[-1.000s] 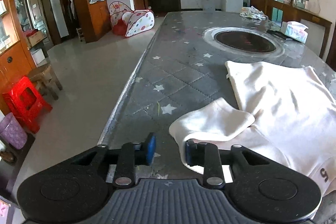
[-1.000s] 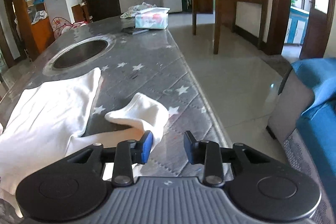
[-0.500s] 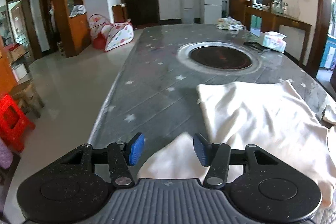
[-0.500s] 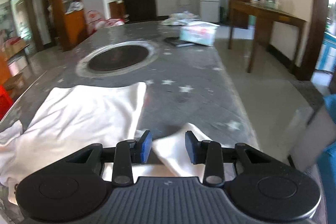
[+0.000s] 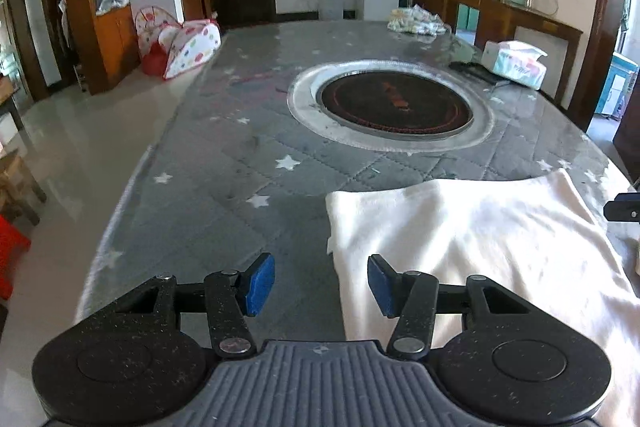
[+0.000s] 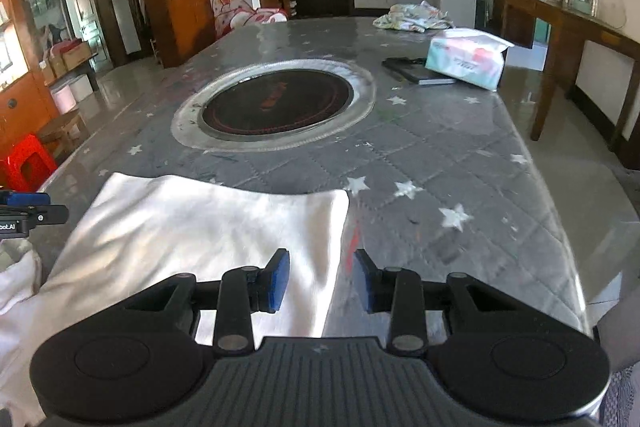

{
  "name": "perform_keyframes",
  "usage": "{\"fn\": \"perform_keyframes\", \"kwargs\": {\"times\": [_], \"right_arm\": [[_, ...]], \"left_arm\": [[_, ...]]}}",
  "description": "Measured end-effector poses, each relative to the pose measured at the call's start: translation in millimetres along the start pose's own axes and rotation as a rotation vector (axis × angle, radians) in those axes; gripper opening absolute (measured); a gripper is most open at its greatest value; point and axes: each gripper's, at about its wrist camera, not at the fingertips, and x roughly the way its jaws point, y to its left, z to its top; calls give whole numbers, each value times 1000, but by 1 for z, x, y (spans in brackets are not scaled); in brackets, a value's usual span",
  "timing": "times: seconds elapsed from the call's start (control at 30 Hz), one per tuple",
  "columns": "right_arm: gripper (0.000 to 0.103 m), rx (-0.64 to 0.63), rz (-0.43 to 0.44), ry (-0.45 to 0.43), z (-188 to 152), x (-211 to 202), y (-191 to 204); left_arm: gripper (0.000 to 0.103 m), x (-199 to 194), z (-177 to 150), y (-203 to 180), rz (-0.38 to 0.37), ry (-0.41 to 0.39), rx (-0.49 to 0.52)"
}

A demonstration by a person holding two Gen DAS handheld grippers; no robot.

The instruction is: Fold clothes

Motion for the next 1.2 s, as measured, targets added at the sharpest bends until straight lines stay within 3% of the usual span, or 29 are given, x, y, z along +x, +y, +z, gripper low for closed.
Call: {"fn": "perform_keyframes", "kwargs": {"times": [0.23, 0.3, 0.4, 0.47, 0.5, 0.57, 0.77, 1.0, 1.2], "right_arm": [[34, 10, 22, 45, 13, 43, -3], [34, 8, 20, 53, 15, 51, -3], [34, 6, 22, 51, 20, 59, -4], [27, -1, 19, 49, 23, 62, -2], [18, -7, 15, 49, 24, 64, -2], [10, -13, 15, 48, 28, 67, 0], [7, -37, -13, -5, 46, 72, 7], [18, -68, -39, 38, 50, 86, 9], [32, -126, 18, 29, 45, 52, 18]], "left_arm": [[50, 37, 15, -4, -5, 35, 15], [43, 43, 17, -4, -15, 38, 13], [19, 51, 20, -3, -40, 36, 17], [9, 54, 23, -4, -49, 29, 31], [8, 55, 24, -6, -47, 24, 39], [6, 57, 28, -6, -35, 14, 48], [6, 66, 42, -3, 5, -26, 43], [12, 78, 41, -1, 28, -15, 63], [14, 53, 36, -2, 6, -18, 49]]}}
